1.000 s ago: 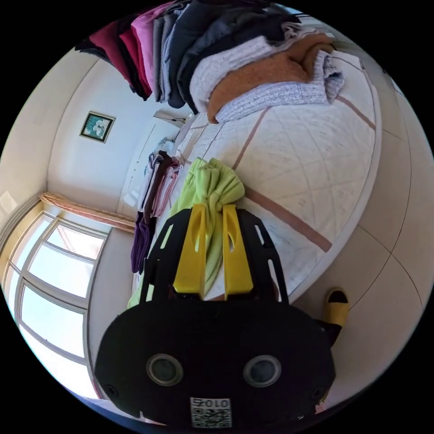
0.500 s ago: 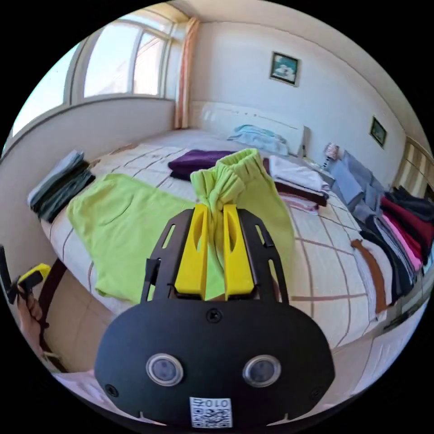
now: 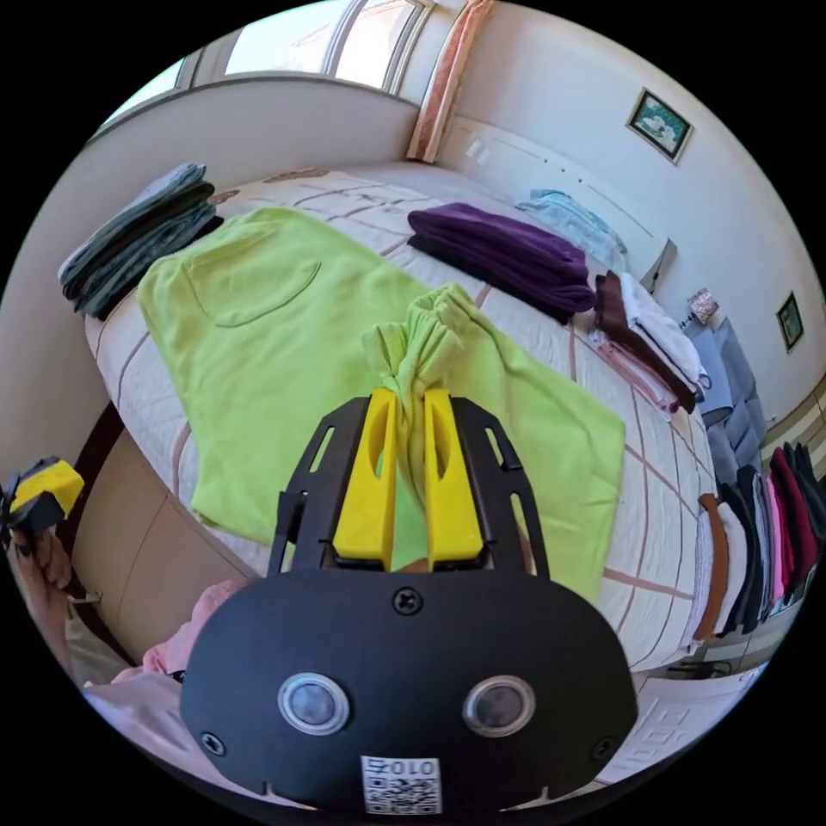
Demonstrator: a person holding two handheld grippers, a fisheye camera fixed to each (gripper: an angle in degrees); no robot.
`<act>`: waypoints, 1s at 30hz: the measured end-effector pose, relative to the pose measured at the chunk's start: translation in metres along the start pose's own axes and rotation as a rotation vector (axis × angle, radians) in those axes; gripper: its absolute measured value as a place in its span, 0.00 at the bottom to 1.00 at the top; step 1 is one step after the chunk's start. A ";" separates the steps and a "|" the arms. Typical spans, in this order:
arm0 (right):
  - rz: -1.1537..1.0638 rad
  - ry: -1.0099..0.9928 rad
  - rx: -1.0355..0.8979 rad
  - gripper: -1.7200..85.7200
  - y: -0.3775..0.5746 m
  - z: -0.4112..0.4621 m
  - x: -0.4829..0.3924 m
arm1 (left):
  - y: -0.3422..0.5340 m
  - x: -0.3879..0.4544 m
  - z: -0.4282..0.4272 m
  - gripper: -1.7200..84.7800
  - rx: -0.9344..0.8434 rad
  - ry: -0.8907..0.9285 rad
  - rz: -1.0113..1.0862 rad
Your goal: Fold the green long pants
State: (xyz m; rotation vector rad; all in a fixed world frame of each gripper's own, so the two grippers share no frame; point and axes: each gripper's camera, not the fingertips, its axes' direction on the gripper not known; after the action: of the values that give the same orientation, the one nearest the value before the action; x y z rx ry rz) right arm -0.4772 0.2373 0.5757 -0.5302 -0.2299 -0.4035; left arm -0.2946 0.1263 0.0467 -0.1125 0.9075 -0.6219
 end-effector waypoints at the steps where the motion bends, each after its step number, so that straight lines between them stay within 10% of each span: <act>1: -0.012 -0.009 -0.012 0.09 0.003 0.008 -0.004 | -0.008 0.001 0.005 0.02 0.003 0.021 0.005; 19: 0.059 -0.469 0.326 0.08 0.058 -0.032 0.063 | -0.030 -0.083 -0.046 0.14 0.165 -0.217 -0.246; 23: 0.026 -0.566 0.046 0.06 0.051 0.019 0.083 | -0.062 -0.139 -0.054 0.16 0.204 -0.308 -0.343; 30: 0.103 -0.528 0.379 0.05 0.113 -0.086 0.141 | -0.102 -0.235 -0.020 0.17 0.233 -0.095 -0.662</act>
State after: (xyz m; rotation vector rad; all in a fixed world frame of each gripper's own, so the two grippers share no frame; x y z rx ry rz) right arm -0.2929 0.2367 0.4978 -0.2627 -0.7679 -0.1054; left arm -0.4631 0.1751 0.2350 -0.2343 0.6907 -1.3208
